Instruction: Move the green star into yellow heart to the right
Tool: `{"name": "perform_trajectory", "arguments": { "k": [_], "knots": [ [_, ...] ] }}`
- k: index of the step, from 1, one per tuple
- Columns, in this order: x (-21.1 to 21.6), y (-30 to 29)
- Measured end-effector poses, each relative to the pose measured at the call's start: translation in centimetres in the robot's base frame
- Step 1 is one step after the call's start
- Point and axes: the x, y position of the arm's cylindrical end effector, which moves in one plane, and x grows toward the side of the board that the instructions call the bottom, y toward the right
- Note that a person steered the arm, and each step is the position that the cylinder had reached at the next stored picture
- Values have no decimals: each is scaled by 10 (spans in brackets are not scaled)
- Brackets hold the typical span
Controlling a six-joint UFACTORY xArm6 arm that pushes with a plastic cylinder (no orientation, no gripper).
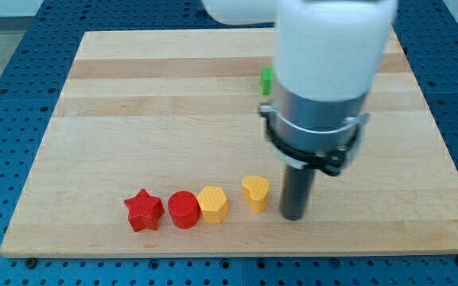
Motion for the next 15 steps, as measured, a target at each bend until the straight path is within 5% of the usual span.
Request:
{"name": "perform_trajectory", "arguments": {
  "k": [1,3,5,8,11,13,15],
  "knots": [
    [-13,56],
    [-140,-30],
    [-215,-117],
    [-226,-47],
    [-311,-46],
    [-286,-31],
    [-155,-26]
  ]
}}
